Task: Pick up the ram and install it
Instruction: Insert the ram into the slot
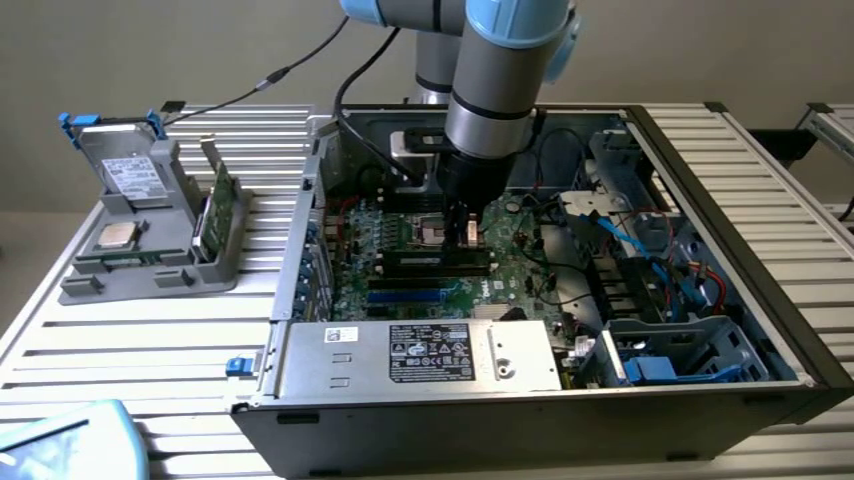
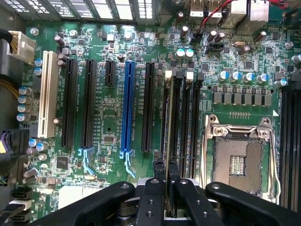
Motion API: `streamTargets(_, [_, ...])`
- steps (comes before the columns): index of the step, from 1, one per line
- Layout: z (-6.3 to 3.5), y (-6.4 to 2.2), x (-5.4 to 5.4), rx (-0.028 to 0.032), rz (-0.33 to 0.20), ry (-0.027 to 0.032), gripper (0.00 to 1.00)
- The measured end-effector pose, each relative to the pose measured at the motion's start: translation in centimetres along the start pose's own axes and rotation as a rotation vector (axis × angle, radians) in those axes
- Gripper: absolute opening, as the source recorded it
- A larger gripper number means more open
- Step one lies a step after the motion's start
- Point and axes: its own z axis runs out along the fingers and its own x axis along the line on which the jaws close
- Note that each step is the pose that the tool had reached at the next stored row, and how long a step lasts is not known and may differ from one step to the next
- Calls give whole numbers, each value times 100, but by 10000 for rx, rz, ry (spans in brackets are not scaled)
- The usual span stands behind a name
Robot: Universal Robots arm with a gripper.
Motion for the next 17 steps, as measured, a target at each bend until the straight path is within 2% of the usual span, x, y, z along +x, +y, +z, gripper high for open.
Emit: streamTargets(17, [26, -3, -2, 0, -53, 5, 14])
